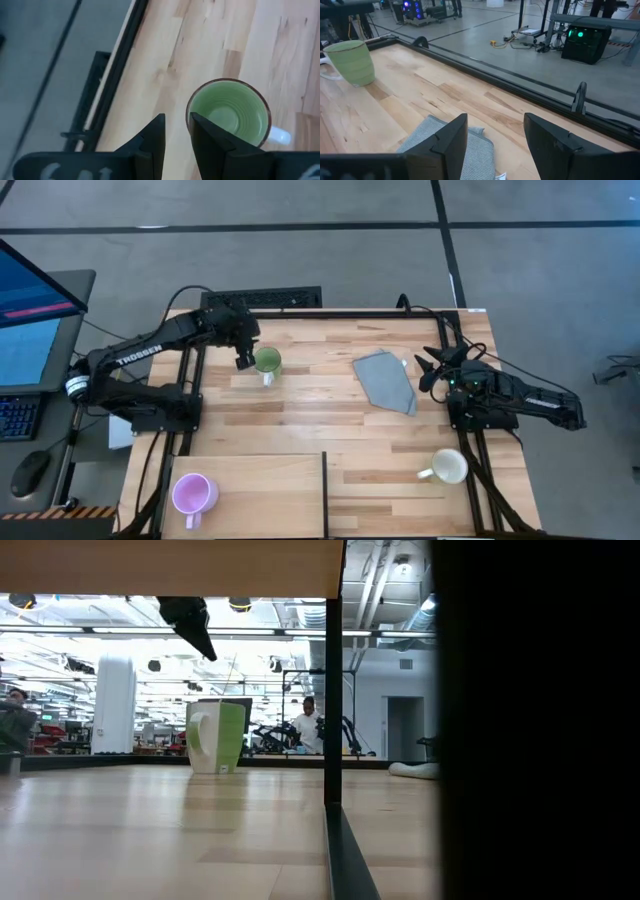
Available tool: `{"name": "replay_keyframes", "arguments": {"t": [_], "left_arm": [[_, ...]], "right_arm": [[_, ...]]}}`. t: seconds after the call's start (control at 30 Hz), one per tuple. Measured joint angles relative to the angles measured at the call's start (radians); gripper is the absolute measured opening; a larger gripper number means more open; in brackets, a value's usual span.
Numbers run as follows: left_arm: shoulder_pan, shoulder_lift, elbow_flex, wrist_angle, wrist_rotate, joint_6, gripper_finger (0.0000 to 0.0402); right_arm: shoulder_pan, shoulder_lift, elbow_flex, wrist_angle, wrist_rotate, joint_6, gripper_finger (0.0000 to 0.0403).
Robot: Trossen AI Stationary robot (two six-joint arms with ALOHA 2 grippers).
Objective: Stack small to large cups/mugs on shelf
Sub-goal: Put the green mug on the shelf
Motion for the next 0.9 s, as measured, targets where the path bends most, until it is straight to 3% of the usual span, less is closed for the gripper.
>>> {"name": "replay_keyframes", "arguments": {"t": [0.23, 0.4, 0.53, 0.9], "left_arm": [[0.077, 0.027, -0.001, 0.052, 0.036, -0.012, 0.008], [0.079, 0.064, -0.001, 0.076, 0.071, 0.033, 0.008], [0.08, 0.094, -0.001, 0.104, 0.085, -0.026, 0.0089], [0.067, 0.099, -0.001, 0.115, 0.079, 0.006, 0.0204]], "right_arm": [[0.0, 0.0, 0.0, 0.0, 0.0, 0.0, 0.0216], [0.0, 0.0, 0.0, 0.0, 0.0, 0.0, 0.0216], [0.0, 0.0, 0.0, 0.0, 0.001, 0.0, 0.0216], [0.0, 0.0, 0.0, 0.0, 0.001, -0.001, 0.0216]]}}
